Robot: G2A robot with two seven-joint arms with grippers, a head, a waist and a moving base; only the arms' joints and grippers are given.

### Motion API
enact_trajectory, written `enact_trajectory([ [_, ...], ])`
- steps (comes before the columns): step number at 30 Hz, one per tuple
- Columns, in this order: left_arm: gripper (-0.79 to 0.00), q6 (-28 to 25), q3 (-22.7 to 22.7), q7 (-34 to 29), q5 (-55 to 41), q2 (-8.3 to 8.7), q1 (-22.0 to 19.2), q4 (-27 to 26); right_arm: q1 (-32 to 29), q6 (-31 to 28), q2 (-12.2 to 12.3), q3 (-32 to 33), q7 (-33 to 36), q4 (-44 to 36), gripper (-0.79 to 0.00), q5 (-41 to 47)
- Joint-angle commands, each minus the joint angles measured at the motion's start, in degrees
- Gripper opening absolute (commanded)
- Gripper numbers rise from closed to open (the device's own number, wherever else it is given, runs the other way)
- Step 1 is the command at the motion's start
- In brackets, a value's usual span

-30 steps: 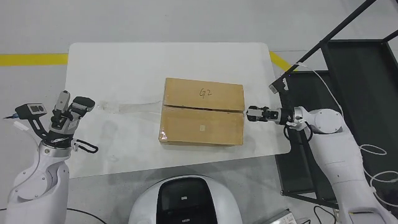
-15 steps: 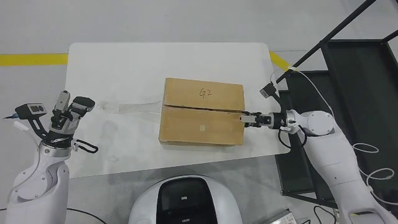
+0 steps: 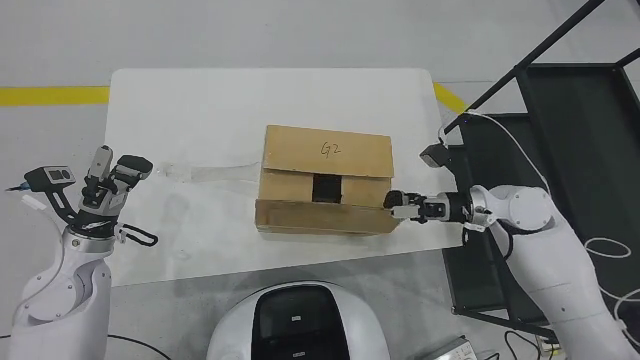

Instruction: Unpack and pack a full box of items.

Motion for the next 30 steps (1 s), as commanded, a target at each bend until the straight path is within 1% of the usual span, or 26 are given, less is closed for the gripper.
enact_trajectory([
  [1, 0.0, 0.0, 0.0, 0.0, 0.0, 0.0, 0.0, 0.0, -1.6, 0.0, 0.7, -0.1, 0.0, -2.3, 0.0, -0.2],
  [6, 0.0, 0.0, 0.0, 0.0, 0.0, 0.0, 0.0, 0.0, -4.1, 0.2, 2.2, -1.7, 0.2, -5.9, 0.0, -1.3],
  [13, 0.0, 0.0, 0.0, 0.0, 0.0, 0.0, 0.0, 0.0, -4.6, 0.6, 4.2, -6.6, 0.6, -5.9, 0.0, -6.4],
  [19, 0.0, 0.0, 0.0, 0.0, 0.0, 0.0, 0.0, 0.0, -1.6, 0.0, 4.8, -11.4, 0.0, -2.5, 0.0, -13.0],
  [26, 0.0, 0.0, 0.0, 0.0, 0.0, 0.0, 0.0, 0.0, 3.0, -0.9, 4.6, -15.8, -0.9, 0.9, 0.0, -17.5],
  [30, 0.0, 0.0, 0.0, 0.0, 0.0, 0.0, 0.0, 0.0, 5.1, -1.1, 4.1, -17.1, -3.6, 2.6, 0.0, -19.1],
])
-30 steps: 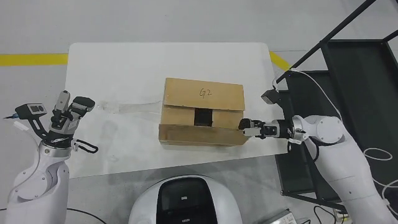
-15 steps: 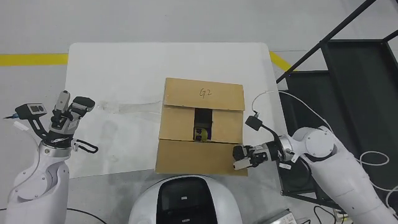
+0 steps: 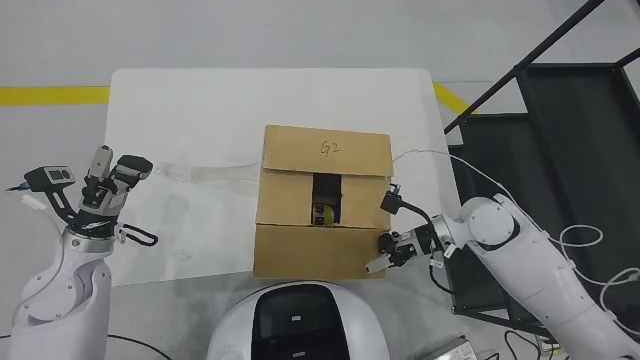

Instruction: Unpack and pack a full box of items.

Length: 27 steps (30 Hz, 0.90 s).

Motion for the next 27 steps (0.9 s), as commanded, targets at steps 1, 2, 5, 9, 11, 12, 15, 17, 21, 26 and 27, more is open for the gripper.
enact_trajectory([
  [1, 0.0, 0.0, 0.0, 0.0, 0.0, 0.0, 0.0, 0.0, 0.9, -0.1, -0.2, -0.5, -2.2, 0.6, 0.0, -0.8],
  [2, 0.0, 0.0, 0.0, 0.0, 0.0, 0.0, 0.0, 0.0, 1.1, -0.3, -0.3, -0.9, -3.1, 0.8, 0.0, -1.1],
  [5, 0.0, 0.0, 0.0, 0.0, 0.0, 0.0, 0.0, 0.0, 1.8, -0.4, -0.6, -1.6, -5.0, 1.3, 0.0, -2.6],
  [9, 0.0, 0.0, 0.0, 0.0, 0.0, 0.0, 0.0, 0.0, 2.4, -0.9, -0.7, -2.5, -5.2, 1.5, 0.0, -2.7],
  [11, 0.0, 0.0, 0.0, 0.0, 0.0, 0.0, 0.0, 0.0, 2.4, -1.4, -0.6, -2.2, -5.3, 1.7, 0.0, -1.8],
  [12, 0.0, 0.0, 0.0, 0.0, 0.0, 0.0, 0.0, 0.0, 2.3, -1.6, -0.6, -1.9, -5.3, 1.7, 0.0, -1.8],
  [15, 0.0, 0.0, 0.0, 0.0, 0.0, 0.0, 0.0, 0.0, 1.9, -2.0, -0.4, -1.2, -5.2, 1.4, 0.0, -0.7],
  [17, 0.0, 0.0, 0.0, 0.0, 0.0, 0.0, 0.0, 0.0, 1.2, -2.5, -0.1, -0.7, -3.4, 0.7, 0.0, 1.2],
  [21, 0.0, 0.0, 0.0, 0.0, 0.0, 0.0, 0.0, 0.0, -0.2, -1.6, 0.5, 0.1, -0.2, -1.0, 0.0, 3.5],
  [26, 0.0, 0.0, 0.0, 0.0, 0.0, 0.0, 0.0, 0.0, -0.9, 0.4, 0.5, -1.6, 0.3, -1.8, 0.0, 2.4],
  [27, 0.0, 0.0, 0.0, 0.0, 0.0, 0.0, 0.0, 0.0, -0.7, 1.0, 0.4, -2.2, -0.1, -1.5, 0.0, 2.1],
])
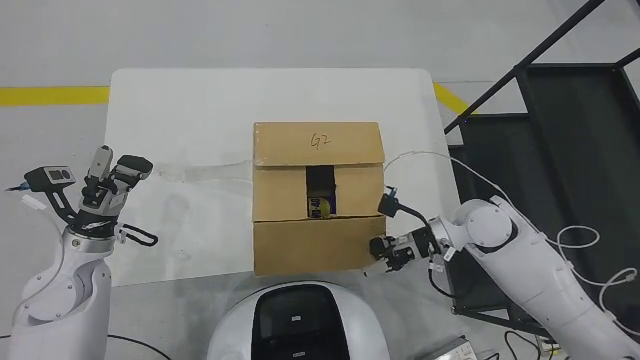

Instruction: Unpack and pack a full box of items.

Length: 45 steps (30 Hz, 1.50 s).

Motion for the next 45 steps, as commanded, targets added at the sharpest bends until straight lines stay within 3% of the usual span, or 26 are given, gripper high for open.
enact_trajectory([
  [1, 0.0, 0.0, 0.0, 0.0, 0.0, 0.0, 0.0, 0.0, 0.5, 1.2, -0.3, -1.2, -1.0, 0.8, 0.0, -0.8],
  [8, 0.0, 0.0, 0.0, 0.0, 0.0, 0.0, 0.0, 0.0, 3.8, 3.6, -1.6, -5.3, -6.1, 5.7, 0.0, -3.3],
  [14, 0.0, 0.0, 0.0, 0.0, 0.0, 0.0, 0.0, 0.0, 4.8, 1.4, -2.1, -6.4, -6.9, 7.3, 0.0, 0.1],
  [20, 0.0, 0.0, 0.0, 0.0, 0.0, 0.0, 0.0, 0.0, 2.7, -2.0, -1.0, -2.2, -1.9, 6.3, 0.0, 8.7],
  [28, 0.0, 1.0, 0.2, -0.3, 0.8, 0.04, -0.1, -1.0, -2.9, 0.5, 1.9, 8.6, 1.8, 1.9, 0.0, 27.5],
  [34, 0.0, 5.8, 0.8, -15.8, 3.2, 1.21, -1.2, -3.3, -1.1, 8.3, 2.1, 11.0, 6.6, 9.4, 0.0, 36.6],
  [41, 0.0, 14.2, 3.6, -40.1, 4.0, 3.03, -7.2, -1.2, 1.7, 13.3, 1.0, 10.8, 8.3, 17.5, 0.0, 49.6],
  [45, 0.0, 16.9, 6.4, -45.5, 3.5, 3.42, -12.2, 2.3, 1.7, 13.3, 1.0, 10.8, 8.3, 17.5, 0.0, 49.6],
])
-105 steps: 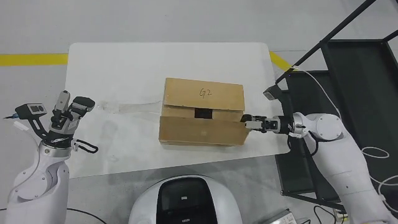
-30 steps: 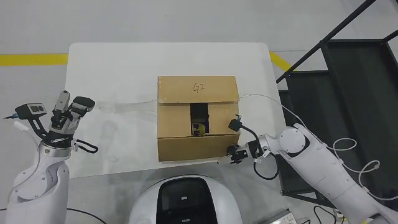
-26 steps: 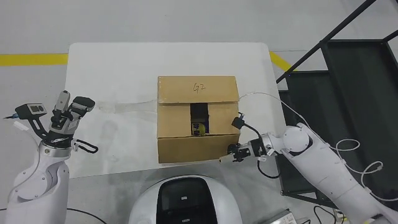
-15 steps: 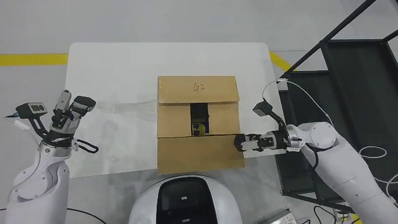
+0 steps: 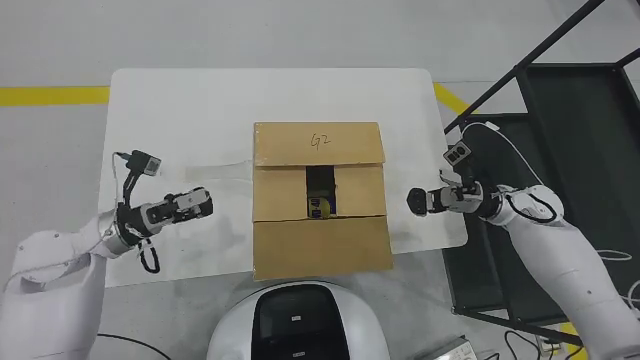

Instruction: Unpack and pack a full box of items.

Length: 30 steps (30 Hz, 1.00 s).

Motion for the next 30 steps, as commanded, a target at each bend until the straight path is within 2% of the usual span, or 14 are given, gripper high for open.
enact_trajectory([
  [1, 0.0, 1.8, 1.8, -1.3, -1.0, 0.04, -2.9, 2.2, 0.0, 0.0, 0.0, 0.0, 0.0, -0.1, 0.0, -0.1],
  [5, 0.0, 2.6, 3.6, -2.3, -2.6, 0.09, -6.7, 5.5, 0.0, 0.0, 0.0, 0.0, 0.0, -0.1, 0.0, -0.1],
  [20, 0.0, 2.6, 3.6, -2.3, -2.6, 0.09, -6.7, 5.5, 0.0, 0.0, 0.0, 0.0, 0.0, -0.1, 0.0, -0.1],
  [24, 0.0, 4.2, 4.2, 1.5, -4.1, -0.02, -7.4, 6.8, 0.0, 0.0, 0.0, 0.0, 0.0, -0.1, 0.0, -0.1],
  [30, 0.0, 4.6, 11.6, 1.9, -7.6, -1.03, -14.6, 13.2, 0.0, 0.0, 0.0, 0.0, 0.0, -0.1, 0.0, -0.1],
])
